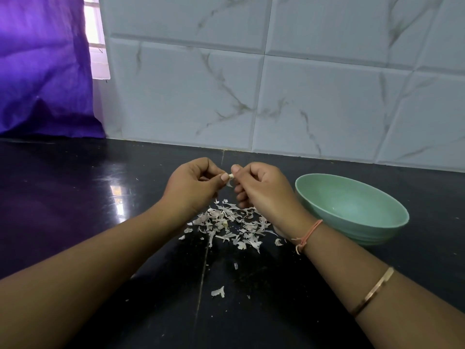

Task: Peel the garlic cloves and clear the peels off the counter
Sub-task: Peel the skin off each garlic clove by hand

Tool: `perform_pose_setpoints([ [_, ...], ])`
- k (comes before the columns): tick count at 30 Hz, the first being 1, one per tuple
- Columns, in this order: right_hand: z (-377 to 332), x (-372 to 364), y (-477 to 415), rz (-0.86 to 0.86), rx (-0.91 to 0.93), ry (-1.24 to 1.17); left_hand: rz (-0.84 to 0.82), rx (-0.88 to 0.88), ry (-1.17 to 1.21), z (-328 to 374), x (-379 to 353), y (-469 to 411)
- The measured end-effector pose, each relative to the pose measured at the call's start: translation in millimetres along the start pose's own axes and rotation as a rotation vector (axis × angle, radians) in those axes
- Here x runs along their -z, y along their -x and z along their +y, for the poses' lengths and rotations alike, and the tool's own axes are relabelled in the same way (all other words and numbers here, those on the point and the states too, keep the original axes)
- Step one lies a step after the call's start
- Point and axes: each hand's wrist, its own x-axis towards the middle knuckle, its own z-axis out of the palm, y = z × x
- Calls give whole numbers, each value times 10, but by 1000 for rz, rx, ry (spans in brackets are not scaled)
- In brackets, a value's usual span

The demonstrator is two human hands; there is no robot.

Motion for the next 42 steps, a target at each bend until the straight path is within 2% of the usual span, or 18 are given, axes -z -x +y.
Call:
perform_pose_setpoints([
  [4,11,-2,-8,-22,25,-27,-9,-17,-73,5,8,15],
  [14,20,60,14,11,371,336,-102,192,165,71,8,31],
  [19,14,72,6,8,476,395,-111,223,198,73,4,52],
  [24,25,63,-3,33,713,657,-98,252,205,75,10,45],
  [26,36,56,-9,54,754,689,-94,246,204,88,14,39],
  [29,53,52,-23,93,660,530,-78,208,170,81,9,35],
  [35,49,87,-40,70,296,90,-75,212,74,38,5,5],
  [39,19,80,-19,34,217,-36,-62,108,24,11,7,3],
  [42,2,80,-2,36,215,-37,-37,53,40,11,21,1],
])
